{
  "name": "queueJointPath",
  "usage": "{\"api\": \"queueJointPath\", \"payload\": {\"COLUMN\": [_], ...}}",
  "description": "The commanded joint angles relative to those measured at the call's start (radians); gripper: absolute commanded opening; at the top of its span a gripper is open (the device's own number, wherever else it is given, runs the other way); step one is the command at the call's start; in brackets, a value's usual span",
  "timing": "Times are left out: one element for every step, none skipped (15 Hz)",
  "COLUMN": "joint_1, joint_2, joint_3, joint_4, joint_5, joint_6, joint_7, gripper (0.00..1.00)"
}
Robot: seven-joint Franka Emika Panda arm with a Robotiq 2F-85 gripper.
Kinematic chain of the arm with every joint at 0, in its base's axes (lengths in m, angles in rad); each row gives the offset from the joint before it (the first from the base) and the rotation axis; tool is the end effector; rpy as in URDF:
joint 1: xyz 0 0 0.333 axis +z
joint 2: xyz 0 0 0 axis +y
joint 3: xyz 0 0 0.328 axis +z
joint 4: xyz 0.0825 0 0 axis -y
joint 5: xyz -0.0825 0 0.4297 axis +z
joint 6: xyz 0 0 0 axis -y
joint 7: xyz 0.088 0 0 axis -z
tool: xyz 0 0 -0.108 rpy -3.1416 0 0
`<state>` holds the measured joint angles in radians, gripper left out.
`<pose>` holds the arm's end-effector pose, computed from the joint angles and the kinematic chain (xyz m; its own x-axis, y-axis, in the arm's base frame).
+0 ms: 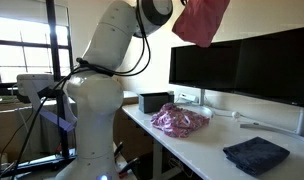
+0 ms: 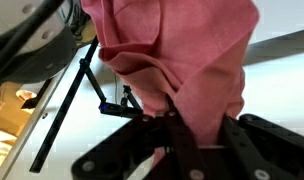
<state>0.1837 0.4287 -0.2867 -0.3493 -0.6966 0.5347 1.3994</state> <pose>0.4806 -0.0587 0.8701 -0.3769 -0.7673 0.5188 -0.8599 0.4981 0.1120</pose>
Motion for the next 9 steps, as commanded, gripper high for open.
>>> {"api": "queueJointPath", "payload": {"joint_1": [-0.016,-0.016,-0.016,-0.016,-0.014,-0.013,-0.011,-0.007,-0.006], "joint_2": [0.027,0.037,0.048,0.057,0.068,0.078,0.089,0.099,0.108], "joint_3": [0.010,0.009,0.008,0.007,0.005,0.004,0.002,0.001,0.003], "joint_4": [0.000,0.000,0.000,0.000,0.000,-0.001,-0.001,-0.001,-0.001], "joint_5": [0.014,0.014,0.013,0.012,0.010,0.008,0.006,0.004,0.008], "joint_6": [0.004,0.006,0.008,0.010,0.011,0.012,0.013,0.013,0.015], "joint_7": [0.014,0.015,0.015,0.015,0.013,0.011,0.011,0.013,0.017], "gripper": [0.07,0.07,0.07,0.07,0.07,0.07,0.07,0.08,0.08]}}
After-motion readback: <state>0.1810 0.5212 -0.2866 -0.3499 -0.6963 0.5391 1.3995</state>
